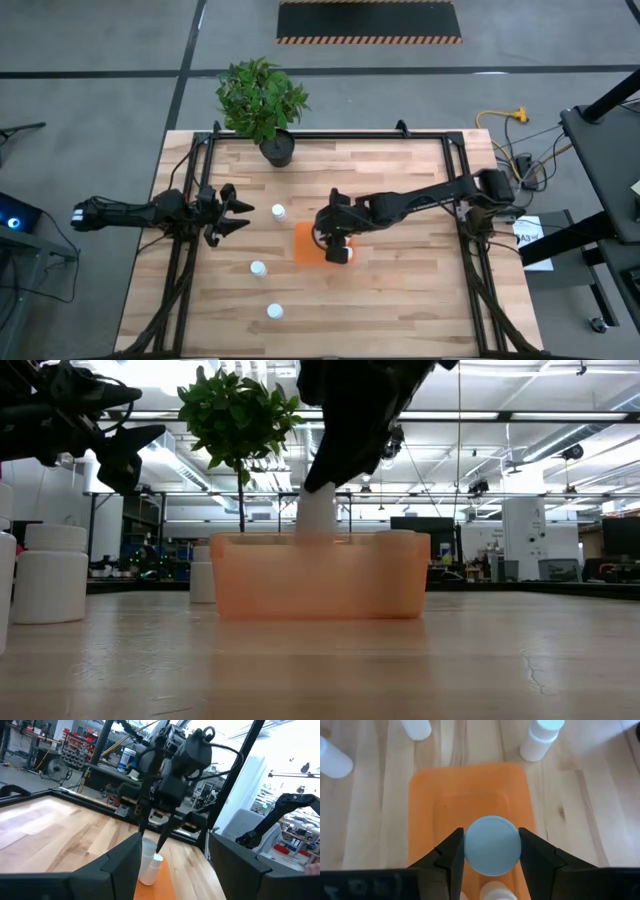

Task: Pick and place pill bottles into a basket
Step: Put the white pill bottle into the orange bin

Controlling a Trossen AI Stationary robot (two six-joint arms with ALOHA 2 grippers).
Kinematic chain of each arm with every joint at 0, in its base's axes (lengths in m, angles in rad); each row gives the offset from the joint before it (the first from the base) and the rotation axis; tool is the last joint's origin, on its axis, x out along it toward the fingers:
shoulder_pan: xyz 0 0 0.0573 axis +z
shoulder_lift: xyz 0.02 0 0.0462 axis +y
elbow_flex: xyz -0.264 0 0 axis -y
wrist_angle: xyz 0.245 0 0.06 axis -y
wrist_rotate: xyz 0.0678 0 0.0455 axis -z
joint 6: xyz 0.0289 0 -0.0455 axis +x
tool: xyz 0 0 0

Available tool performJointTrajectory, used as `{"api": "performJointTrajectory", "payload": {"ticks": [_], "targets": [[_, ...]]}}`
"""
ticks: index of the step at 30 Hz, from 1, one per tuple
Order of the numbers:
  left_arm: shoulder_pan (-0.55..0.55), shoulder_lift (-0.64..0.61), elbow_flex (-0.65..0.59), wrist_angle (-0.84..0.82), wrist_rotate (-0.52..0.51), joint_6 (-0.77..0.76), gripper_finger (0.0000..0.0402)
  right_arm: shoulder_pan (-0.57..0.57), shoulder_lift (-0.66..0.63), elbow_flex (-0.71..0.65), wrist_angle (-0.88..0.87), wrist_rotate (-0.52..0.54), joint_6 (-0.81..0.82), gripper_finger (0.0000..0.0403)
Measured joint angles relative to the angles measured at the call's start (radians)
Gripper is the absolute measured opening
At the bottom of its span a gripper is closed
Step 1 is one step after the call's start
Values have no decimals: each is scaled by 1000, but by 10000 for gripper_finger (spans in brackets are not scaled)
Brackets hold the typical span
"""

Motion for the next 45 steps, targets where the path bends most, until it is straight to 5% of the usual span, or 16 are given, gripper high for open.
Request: {"api": "performJointTrajectory", "payload": {"ticks": [36,45], "targets": [[0,8,0,16,0,0,212,-16,92,-25,24,-2,-13,139],[0,8,0,16,0,0,212,-16,92,-27,12,5,-11,242]]}}
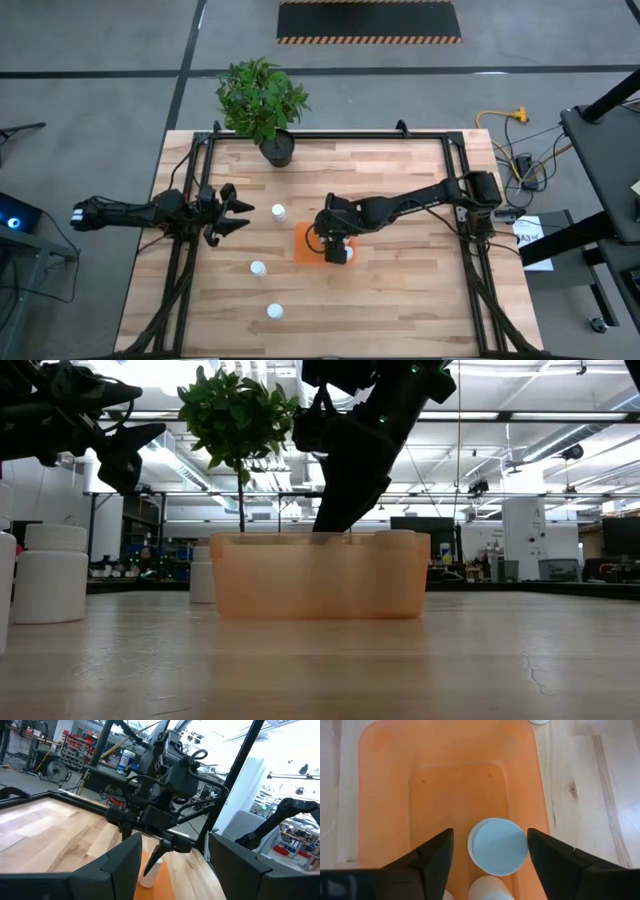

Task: Pick and place pill bottles into a basket
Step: Put the white pill bottle into the orange bin

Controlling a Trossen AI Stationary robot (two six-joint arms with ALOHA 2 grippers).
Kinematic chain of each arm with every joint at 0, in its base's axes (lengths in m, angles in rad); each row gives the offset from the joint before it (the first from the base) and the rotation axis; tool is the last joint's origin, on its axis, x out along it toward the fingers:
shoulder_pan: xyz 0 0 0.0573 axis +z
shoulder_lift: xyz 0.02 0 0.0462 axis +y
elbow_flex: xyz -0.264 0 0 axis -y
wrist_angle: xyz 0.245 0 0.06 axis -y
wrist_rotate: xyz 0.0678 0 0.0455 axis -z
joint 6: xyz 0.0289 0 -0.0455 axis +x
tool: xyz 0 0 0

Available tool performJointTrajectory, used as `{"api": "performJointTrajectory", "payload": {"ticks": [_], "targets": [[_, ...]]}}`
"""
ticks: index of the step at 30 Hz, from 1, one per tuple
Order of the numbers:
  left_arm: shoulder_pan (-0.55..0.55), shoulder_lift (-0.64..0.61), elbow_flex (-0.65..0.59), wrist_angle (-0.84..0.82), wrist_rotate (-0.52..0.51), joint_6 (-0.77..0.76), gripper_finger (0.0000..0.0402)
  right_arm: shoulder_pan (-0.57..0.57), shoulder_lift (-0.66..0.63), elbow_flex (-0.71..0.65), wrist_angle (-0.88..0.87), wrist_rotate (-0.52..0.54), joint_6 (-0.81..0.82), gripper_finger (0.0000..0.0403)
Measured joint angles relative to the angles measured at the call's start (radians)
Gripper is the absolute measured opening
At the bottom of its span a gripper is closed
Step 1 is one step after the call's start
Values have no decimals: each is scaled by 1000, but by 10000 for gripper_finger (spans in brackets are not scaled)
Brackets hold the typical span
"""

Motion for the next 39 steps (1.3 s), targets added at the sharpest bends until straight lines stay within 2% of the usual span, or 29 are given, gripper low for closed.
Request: {"api": "performJointTrajectory", "payload": {"ticks": [14,23,36,39], "targets": [[0,0,0,0,0,0,212,2,-24,5,-5,-8,0,228],[0,0,0,0,0,0,212,3,-96,7,4,-8,2,229],[0,0,0,0,0,0,212,3,-103,7,13,-8,-16,236],[0,0,0,0,0,0,212,3,-103,7,14,-7,35,238]]}}
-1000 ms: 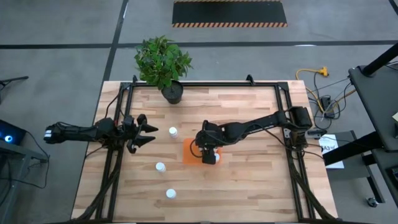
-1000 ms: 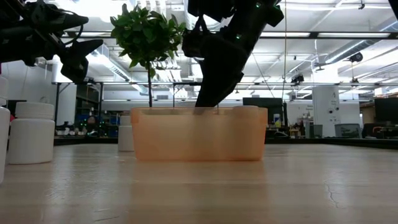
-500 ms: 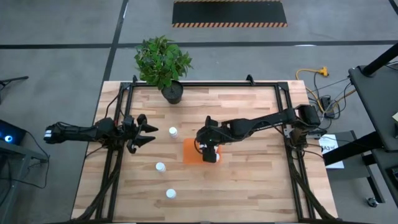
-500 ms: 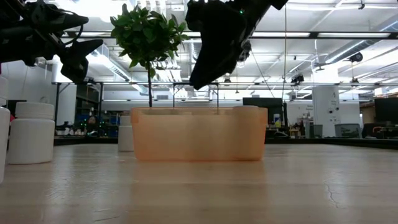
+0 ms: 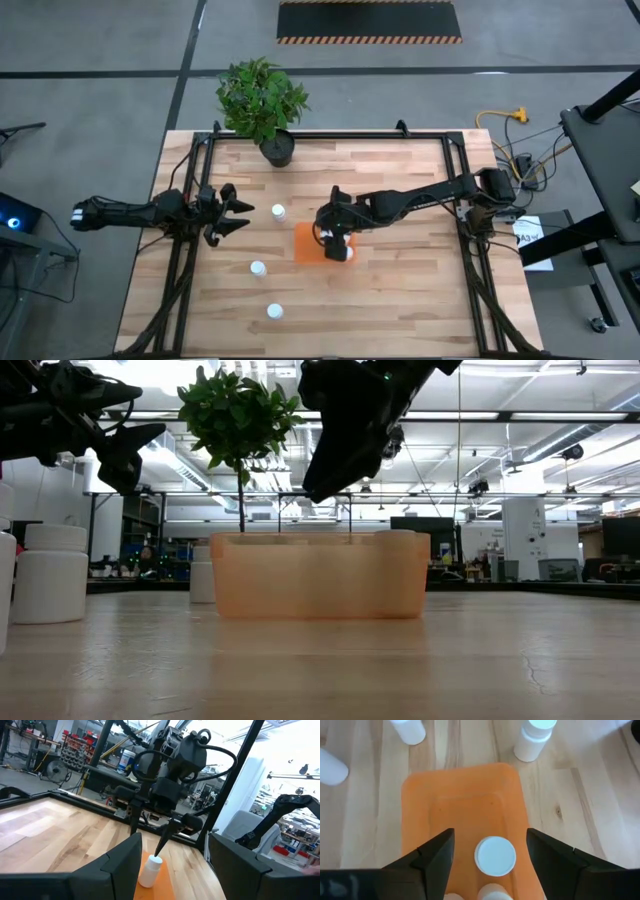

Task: Pick and place pill bottles into a basket
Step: Put the white pill bottle into the orange bin

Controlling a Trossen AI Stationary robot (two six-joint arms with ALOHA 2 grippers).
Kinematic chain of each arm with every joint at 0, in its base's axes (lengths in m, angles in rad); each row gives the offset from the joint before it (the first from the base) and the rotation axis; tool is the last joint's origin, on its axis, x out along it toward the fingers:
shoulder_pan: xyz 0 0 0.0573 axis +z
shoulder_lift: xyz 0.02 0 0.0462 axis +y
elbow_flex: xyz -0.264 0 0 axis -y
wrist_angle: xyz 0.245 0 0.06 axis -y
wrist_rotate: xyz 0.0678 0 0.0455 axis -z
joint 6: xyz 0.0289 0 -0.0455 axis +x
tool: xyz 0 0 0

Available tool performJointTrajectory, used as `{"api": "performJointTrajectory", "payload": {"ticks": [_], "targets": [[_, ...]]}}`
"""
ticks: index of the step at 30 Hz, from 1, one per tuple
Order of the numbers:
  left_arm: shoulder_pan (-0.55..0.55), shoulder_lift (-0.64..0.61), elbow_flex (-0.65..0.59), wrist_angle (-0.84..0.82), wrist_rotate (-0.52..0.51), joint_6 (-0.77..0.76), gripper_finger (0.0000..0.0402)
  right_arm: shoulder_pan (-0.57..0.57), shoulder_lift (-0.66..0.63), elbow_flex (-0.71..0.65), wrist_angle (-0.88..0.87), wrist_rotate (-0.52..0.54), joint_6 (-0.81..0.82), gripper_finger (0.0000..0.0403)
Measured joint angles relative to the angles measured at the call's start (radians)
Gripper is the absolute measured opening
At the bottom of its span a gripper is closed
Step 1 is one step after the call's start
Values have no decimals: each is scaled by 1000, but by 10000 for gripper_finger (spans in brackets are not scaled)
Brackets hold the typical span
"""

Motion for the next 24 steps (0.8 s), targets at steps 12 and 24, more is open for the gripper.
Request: {"api": "performJointTrajectory", "payload": {"ticks": [12,24], "targets": [[0,0,0,0,0,0,212,4,-111,-127,257,74,10,234],[0,1,0,0,0,0,212,-19,-469,-592,952,-68,4,236]]}}
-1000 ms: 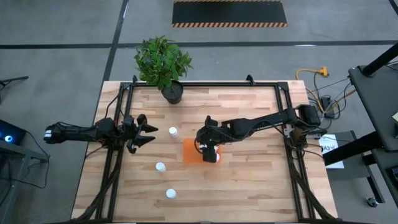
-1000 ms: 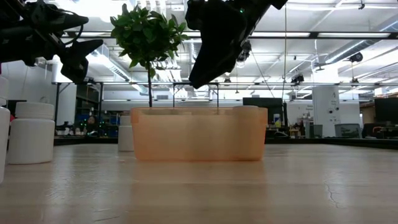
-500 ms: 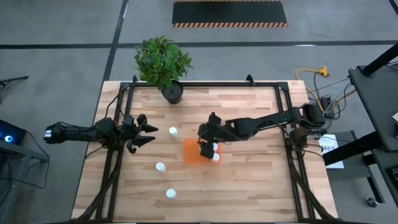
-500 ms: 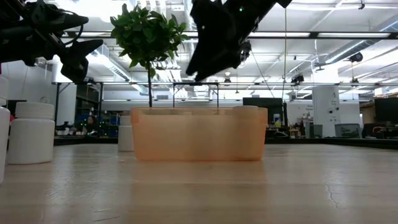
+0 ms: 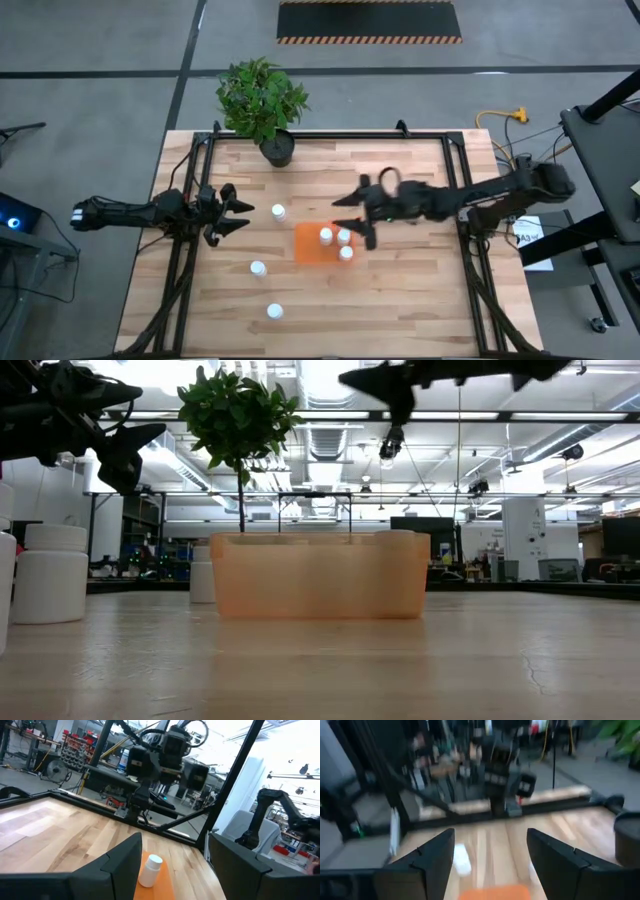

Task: Pick and place pill bottles into a basket
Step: Put the white pill bottle into the orange bin

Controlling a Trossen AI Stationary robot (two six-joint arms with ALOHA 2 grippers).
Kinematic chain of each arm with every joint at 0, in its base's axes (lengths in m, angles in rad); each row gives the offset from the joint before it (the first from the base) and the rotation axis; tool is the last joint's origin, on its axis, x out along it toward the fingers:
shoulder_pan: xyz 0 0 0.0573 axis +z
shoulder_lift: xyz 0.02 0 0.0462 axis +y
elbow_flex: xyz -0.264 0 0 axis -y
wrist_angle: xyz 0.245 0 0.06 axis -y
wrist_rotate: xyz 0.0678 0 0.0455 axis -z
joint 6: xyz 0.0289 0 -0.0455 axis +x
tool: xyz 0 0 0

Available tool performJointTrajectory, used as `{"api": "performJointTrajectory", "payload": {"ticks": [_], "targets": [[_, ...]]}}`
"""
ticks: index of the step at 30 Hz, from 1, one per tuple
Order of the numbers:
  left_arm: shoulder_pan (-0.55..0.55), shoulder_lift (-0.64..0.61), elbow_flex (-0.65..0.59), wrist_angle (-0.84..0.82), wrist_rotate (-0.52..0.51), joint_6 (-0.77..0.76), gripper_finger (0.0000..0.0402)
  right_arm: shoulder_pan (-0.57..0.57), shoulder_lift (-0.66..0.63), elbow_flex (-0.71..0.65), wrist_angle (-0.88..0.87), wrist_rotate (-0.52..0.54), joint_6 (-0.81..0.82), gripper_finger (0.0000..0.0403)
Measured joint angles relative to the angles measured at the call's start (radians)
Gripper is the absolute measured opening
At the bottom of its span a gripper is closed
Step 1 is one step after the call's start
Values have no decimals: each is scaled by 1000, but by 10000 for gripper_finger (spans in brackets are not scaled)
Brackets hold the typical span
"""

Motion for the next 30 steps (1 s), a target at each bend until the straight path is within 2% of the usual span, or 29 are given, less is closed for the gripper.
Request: {"api": "performJointTrajectory", "payload": {"ticks": [5,8,30], "targets": [[0,0,0,0,0,0,212,-44,-162,-179,215,0,69,238],[0,0,0,0,0,0,212,-66,-257,-258,267,3,95,241],[0,-1,0,1,0,-3,212,-69,-917,-563,312,-4,-41,243]]}}
